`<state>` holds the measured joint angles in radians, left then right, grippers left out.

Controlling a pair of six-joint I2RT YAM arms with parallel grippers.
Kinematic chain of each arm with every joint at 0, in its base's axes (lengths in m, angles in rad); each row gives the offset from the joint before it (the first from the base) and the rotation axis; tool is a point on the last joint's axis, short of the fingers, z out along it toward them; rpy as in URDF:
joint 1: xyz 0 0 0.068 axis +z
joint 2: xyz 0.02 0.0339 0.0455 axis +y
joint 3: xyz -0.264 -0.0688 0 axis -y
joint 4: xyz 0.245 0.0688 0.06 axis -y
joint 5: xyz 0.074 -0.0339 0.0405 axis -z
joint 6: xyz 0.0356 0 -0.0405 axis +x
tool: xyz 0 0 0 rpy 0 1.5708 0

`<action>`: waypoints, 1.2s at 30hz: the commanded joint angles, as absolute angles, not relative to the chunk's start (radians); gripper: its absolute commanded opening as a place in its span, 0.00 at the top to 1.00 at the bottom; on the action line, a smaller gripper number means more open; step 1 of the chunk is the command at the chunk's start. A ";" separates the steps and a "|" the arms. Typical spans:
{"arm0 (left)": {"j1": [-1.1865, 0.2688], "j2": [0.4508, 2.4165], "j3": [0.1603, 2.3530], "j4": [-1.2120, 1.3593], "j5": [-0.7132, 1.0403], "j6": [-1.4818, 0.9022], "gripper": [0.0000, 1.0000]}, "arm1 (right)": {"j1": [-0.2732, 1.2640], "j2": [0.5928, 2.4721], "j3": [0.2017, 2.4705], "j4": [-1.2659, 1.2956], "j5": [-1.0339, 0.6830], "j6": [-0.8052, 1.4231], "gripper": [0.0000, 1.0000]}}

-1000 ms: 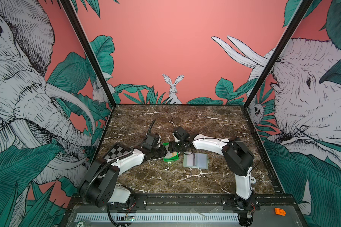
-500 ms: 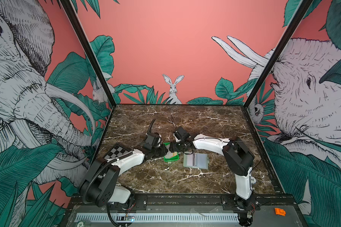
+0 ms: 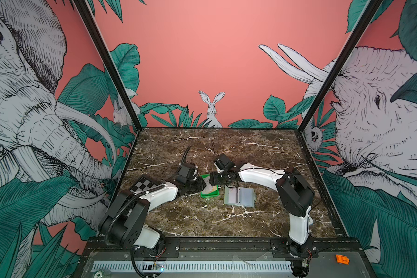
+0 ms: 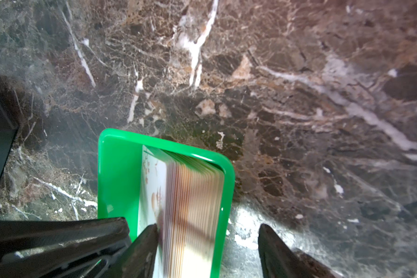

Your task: Put the credit cards into the card holder

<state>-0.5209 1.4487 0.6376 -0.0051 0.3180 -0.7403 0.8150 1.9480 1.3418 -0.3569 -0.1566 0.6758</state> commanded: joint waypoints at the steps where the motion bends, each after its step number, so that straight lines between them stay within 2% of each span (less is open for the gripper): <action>1: -0.529 1.478 0.646 -0.001 0.329 -0.743 0.81 | 0.810 1.909 1.331 -0.368 -0.144 0.662 0.35; 10: -0.543 1.498 0.657 0.008 0.321 -0.754 0.81 | 0.810 1.817 1.275 -0.355 -0.171 0.687 0.36; 15: -0.543 1.496 0.657 0.008 0.321 -0.755 0.81 | 0.810 1.782 1.236 -0.282 -0.249 0.750 0.53; 21: -0.545 1.490 0.655 0.012 0.322 -0.761 0.81 | 0.810 1.828 1.246 -0.246 -0.300 0.787 0.71; 36: -0.559 1.476 0.641 0.027 0.318 -0.775 0.81 | 0.811 1.896 1.235 -0.174 -0.339 0.841 0.88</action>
